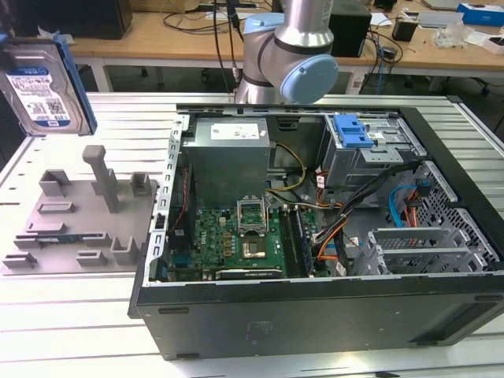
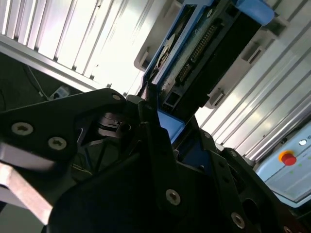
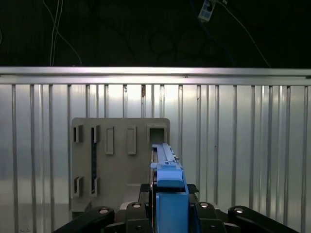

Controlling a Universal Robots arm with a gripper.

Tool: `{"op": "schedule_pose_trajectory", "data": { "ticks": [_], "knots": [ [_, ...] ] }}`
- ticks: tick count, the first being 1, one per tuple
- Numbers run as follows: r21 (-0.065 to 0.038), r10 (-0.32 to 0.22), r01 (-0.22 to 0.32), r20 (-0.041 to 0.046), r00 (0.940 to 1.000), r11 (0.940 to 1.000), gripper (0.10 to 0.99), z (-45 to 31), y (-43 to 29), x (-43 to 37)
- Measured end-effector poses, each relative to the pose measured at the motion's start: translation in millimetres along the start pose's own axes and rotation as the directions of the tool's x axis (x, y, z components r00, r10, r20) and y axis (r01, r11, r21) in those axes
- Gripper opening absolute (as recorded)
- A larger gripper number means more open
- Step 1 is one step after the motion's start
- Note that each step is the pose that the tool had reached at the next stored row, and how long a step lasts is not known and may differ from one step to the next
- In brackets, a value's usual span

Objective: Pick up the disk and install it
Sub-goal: 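Pick up the disk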

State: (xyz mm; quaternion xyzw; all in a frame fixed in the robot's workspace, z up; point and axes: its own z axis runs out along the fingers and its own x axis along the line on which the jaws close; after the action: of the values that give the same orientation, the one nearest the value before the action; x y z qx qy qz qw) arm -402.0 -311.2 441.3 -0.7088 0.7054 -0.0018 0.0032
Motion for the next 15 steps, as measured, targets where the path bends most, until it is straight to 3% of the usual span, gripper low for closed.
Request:
{"op": "schedule_pose_trajectory", "data": {
  "ticks": [6,9,15],
  "knots": [
    [0.000,0.000,0.000,0.0000,1.0000,1.0000,0.365,-32.6,-3.0,0.0],
    [0.000,0.000,0.000,0.0000,1.0000,1.0000,0.365,-55.5,-5.7,-0.1],
    [0.000,0.000,0.000,-0.0001,1.0000,1.0000,0.365,-57.2,-5.9,-0.1]
  ]
}}
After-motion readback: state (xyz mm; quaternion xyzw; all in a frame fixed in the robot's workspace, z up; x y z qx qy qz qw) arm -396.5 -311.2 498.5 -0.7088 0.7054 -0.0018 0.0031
